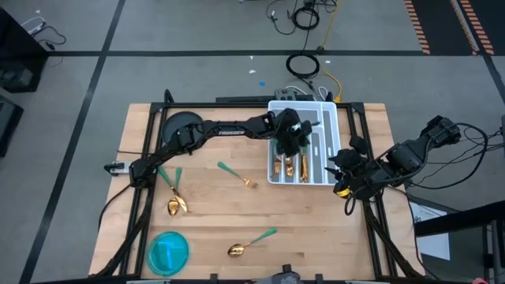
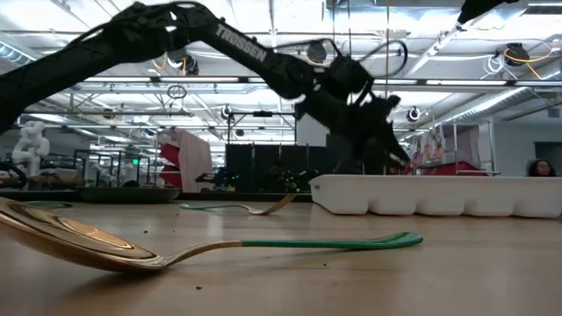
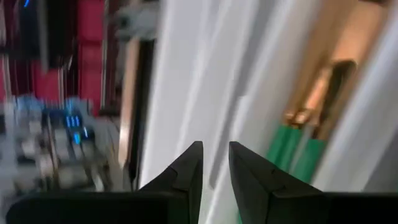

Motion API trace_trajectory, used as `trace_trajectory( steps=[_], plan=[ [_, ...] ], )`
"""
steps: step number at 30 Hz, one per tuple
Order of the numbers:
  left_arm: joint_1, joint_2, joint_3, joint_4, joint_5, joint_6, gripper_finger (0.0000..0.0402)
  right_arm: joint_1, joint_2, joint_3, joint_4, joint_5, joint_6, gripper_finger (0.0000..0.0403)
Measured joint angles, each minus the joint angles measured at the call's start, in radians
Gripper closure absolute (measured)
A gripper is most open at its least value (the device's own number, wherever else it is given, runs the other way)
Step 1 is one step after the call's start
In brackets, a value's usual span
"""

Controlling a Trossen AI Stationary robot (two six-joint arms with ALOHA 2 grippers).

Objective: Sort silverware
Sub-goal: Put the green spoon into the white silverware organizer

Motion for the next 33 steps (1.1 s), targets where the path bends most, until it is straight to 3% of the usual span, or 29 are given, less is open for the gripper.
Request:
trace_trajectory(
  steps=[8, 11, 17, 21, 29, 33],
  plan=[
    [0.016, -0.241, 0.002, -0.035, -0.062, -0.489, 0.0316, 0.000, -0.028, 0.000, 0.005, 0.023, 0.003, 0.0261],
    [0.044, -0.355, 0.002, -0.176, -0.064, -0.655, 0.0316, 0.000, -0.033, 0.000, 0.012, 0.048, 0.004, 0.0261],
    [0.050, -0.579, 0.002, -0.535, -0.109, -0.725, 0.0316, 0.000, -0.034, 0.000, 0.016, 0.054, 0.004, 0.0261],
    [0.027, -0.714, 0.001, -0.713, -0.178, -0.893, 0.0316, 0.000, -0.034, 0.000, 0.025, 0.054, 0.004, 0.0261],
    [-0.118, -0.917, 0.001, -1.117, -0.213, -1.222, 0.0316, -0.019, -0.012, 0.000, 0.082, 0.047, -0.003, 0.0261],
    [-0.241, -0.963, 0.001, -1.213, -0.271, -1.394, 0.0316, -0.066, 0.074, 0.000, 0.198, -0.042, -0.119, 0.0261]
  ],
)
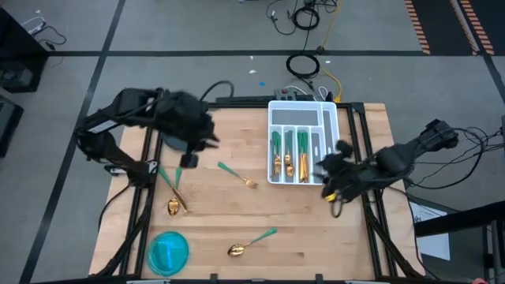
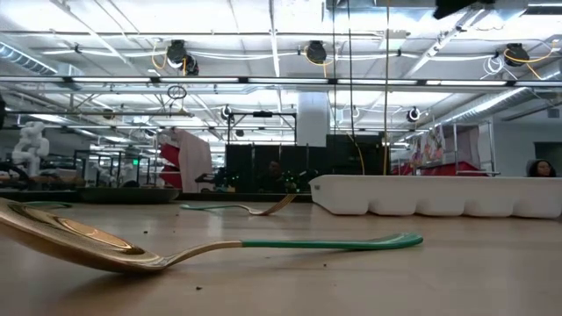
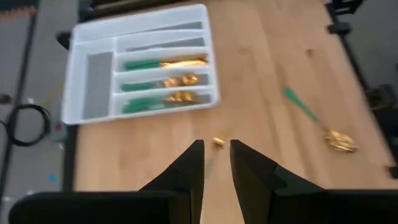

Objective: Sort silverware
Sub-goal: Put the green spoon into the white silverware organizer

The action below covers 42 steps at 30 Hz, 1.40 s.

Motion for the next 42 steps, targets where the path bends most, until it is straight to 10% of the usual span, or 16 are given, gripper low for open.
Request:
trace_trajectory(
  steps=[8, 24, 42],
  plan=[
    [-0.242, -0.055, -0.001, -0.023, -0.155, -0.222, 0.0316, -0.128, 0.208, 0.000, 0.488, -0.281, -0.392, 0.0261],
    [-0.589, -0.126, -0.001, -0.048, -0.588, -0.450, 0.0316, -0.260, 0.613, 0.000, 0.959, -0.826, -0.643, 0.0261],
    [-0.601, -0.129, -0.010, -0.124, -0.700, -0.503, 0.0316, -0.184, 0.880, 0.000, 1.152, -0.963, -0.726, 0.0261]
  ],
)
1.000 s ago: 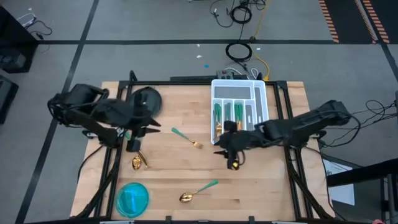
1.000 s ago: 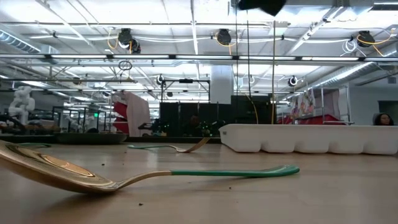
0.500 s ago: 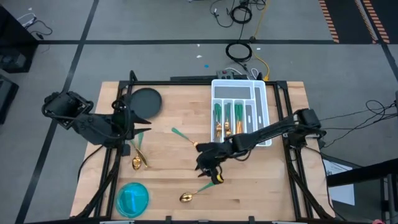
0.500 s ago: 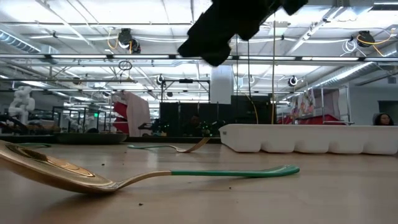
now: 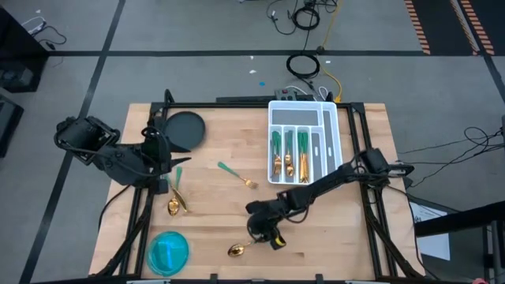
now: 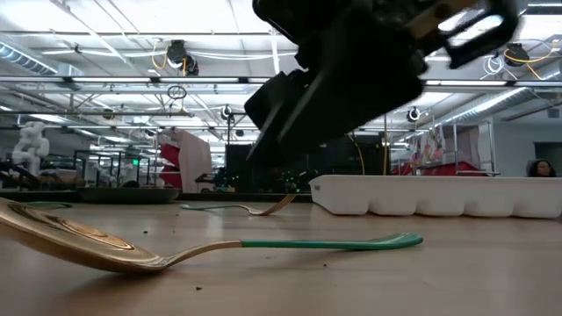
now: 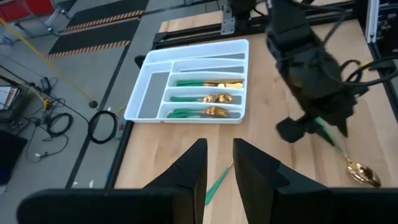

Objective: Sort silverware
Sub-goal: Put the green spoon into the white silverware organizer

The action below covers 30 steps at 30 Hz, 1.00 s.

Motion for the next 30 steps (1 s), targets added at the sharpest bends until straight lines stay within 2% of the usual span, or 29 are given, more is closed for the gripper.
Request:
trace_trajectory(
  steps=[12, 26, 30],
  plan=[
    [-0.011, -0.006, 0.000, -0.027, 0.001, -0.021, 0.0316, 0.040, 0.042, 0.000, 0.124, 0.116, 0.064, 0.0261],
    [-0.041, -0.008, 0.000, -0.027, 0.005, 0.002, 0.0316, 0.086, 0.130, 0.002, 0.147, 0.167, 0.153, 0.0262],
    [-0.041, -0.008, 0.000, -0.027, 0.006, 0.002, 0.0316, 0.094, 0.143, 0.004, 0.135, 0.225, 0.217, 0.0291]
  ],
)
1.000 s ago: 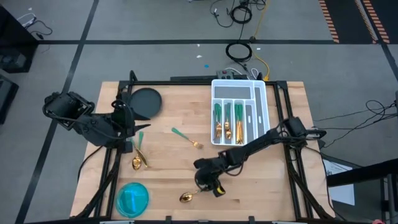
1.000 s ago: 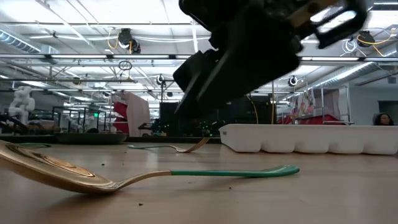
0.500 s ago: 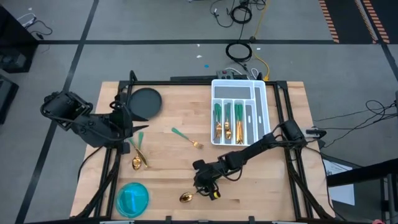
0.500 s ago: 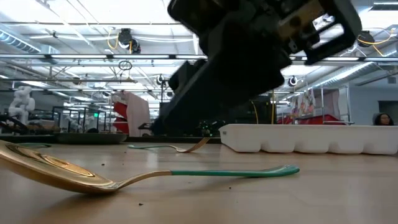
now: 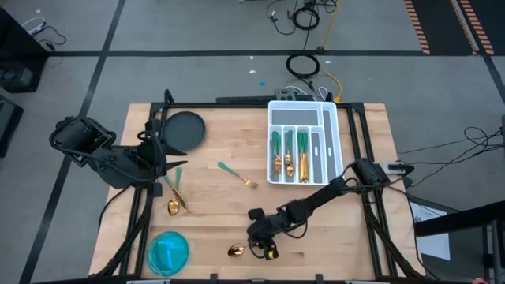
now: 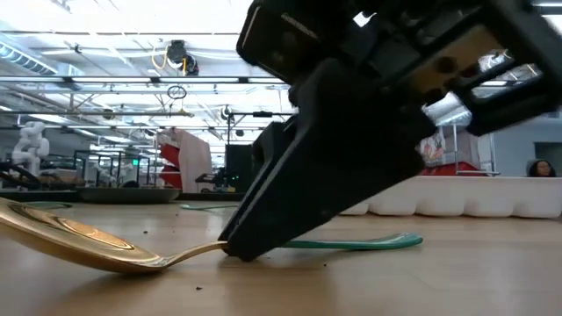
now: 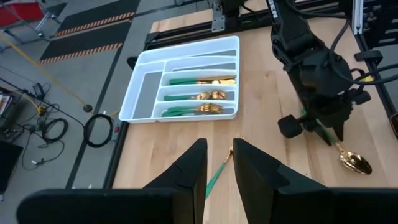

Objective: Sort silverware
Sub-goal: Put the green spoon into the white silverware organizer

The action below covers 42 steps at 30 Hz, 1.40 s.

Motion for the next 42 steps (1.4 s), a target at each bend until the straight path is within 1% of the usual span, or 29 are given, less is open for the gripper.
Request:
trace_trajectory(
  steps=[4, 5, 6, 16, 22, 26, 31, 36, 38, 42],
  plan=[
    [0.000, 0.000, 0.000, 0.000, 0.000, 0.000, 0.0316, -0.002, 0.001, 0.001, -0.025, 0.029, 0.034, 0.0368],
    [0.000, 0.000, 0.000, 0.000, 0.000, 0.000, 0.0316, -0.002, 0.001, 0.001, -0.031, 0.031, 0.033, 0.0384],
    [0.000, 0.000, 0.000, 0.000, 0.000, 0.000, 0.0316, -0.002, 0.002, 0.001, -0.037, 0.026, 0.034, 0.0392],
    [0.000, 0.000, 0.000, 0.000, 0.000, 0.000, 0.0316, 0.008, -0.020, -0.002, -0.043, 0.034, 0.135, 0.0401],
    [0.000, 0.000, 0.000, 0.000, 0.000, 0.001, 0.0316, 0.010, -0.130, -0.008, -0.167, 0.058, 0.140, 0.0402],
    [0.000, 0.000, 0.000, 0.001, 0.000, 0.000, 0.0316, -0.003, -0.244, -0.005, -0.314, 0.108, 0.114, 0.0402],
    [0.000, 0.000, -0.023, 0.055, 0.000, 0.027, 0.0316, -0.016, -0.414, -0.005, -0.555, 0.163, 0.040, 0.0403],
    [0.001, 0.000, -0.045, 0.155, 0.001, 0.102, 0.0316, -0.041, -0.585, -0.004, -0.830, 0.230, -0.021, 0.0403],
    [0.005, 0.000, -0.057, 0.214, 0.002, 0.145, 0.0316, -0.061, -0.648, -0.004, -0.939, 0.241, -0.056, 0.0403],
    [0.025, 0.000, -0.094, 0.294, 0.018, 0.209, 0.0316, -0.114, -0.723, -0.004, -1.176, 0.258, -0.182, 0.0403]
  ],
)
